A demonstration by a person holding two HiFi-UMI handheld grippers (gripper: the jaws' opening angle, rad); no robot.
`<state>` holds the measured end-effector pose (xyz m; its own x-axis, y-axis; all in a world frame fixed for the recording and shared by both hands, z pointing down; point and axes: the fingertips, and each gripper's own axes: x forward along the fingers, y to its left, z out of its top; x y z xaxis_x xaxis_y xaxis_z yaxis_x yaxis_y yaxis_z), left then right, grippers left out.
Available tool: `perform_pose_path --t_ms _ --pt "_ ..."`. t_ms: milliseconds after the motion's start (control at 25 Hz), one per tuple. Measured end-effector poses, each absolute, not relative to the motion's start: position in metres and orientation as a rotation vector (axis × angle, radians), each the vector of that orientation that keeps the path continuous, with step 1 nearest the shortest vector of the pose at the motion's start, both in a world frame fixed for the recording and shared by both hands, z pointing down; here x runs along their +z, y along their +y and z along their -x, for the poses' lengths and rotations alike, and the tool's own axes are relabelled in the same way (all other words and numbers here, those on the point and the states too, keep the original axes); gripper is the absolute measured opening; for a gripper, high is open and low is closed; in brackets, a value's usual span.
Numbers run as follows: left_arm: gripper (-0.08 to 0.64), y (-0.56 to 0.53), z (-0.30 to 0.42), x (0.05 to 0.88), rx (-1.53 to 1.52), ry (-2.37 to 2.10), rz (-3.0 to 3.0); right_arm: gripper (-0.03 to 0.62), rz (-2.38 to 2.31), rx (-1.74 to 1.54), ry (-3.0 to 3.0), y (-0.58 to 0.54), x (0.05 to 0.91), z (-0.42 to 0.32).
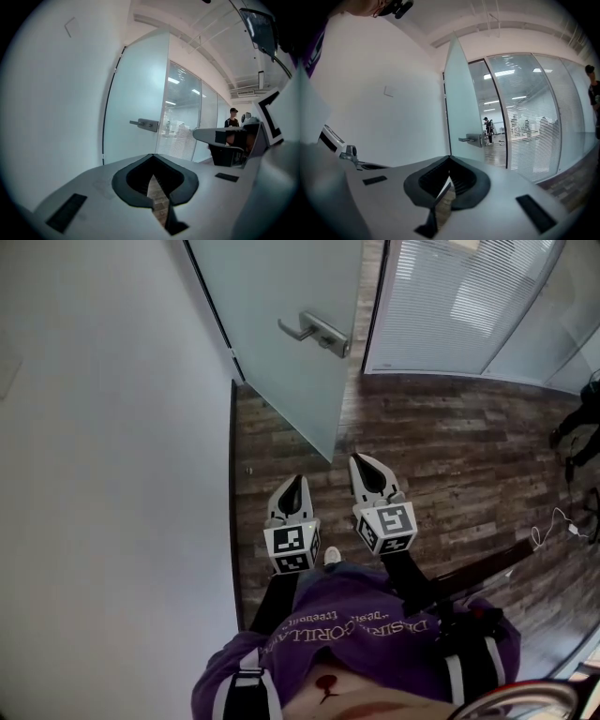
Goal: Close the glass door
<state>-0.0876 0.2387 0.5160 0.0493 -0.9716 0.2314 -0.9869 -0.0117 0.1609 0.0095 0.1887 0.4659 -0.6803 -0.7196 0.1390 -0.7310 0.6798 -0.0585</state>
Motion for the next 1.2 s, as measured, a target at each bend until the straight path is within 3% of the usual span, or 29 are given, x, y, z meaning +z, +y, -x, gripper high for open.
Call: perform_pose_path --t_ms 640,1040,1200 --pt "0.000 0.161 0.122 0.522 0.095 -1.958 -2.054 -0.011 -1.209 0.191 -2.765 0.112 0.472 0.028" --pt "0.000 0.069 0.160 0.481 0.108 -1.853 -2.376 -0.011 -1.341 0.170 -2.728 0.054 0.454 0.066" --pt "0.000 0.034 0.168 0.472 0.253 -1.835 -2.529 -0.011 -1.421 0.174 -2.685 0.040 0.453 0.064"
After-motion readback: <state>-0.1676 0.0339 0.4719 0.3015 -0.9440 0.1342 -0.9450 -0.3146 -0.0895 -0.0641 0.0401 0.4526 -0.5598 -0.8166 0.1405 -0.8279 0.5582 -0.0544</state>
